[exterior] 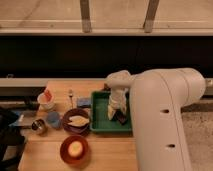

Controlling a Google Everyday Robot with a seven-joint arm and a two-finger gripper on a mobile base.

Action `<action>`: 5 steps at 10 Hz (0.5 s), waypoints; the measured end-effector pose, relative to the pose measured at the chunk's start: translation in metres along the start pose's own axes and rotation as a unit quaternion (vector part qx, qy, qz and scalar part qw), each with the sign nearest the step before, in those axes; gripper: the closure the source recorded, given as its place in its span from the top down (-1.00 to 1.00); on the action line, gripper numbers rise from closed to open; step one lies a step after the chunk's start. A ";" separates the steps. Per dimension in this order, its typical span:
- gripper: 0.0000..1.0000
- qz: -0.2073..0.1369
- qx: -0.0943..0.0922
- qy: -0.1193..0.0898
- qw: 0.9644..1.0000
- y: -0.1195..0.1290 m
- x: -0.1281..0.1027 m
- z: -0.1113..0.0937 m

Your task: Place eraser in tray

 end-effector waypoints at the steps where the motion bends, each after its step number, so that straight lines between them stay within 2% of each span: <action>1: -0.30 0.000 0.001 0.000 1.000 0.000 -0.001 -0.001; 4: -0.90 0.010 -0.002 0.002 1.000 -0.006 -0.001 -0.004; 5: -0.98 0.015 -0.003 -0.002 1.000 -0.008 -0.001 -0.011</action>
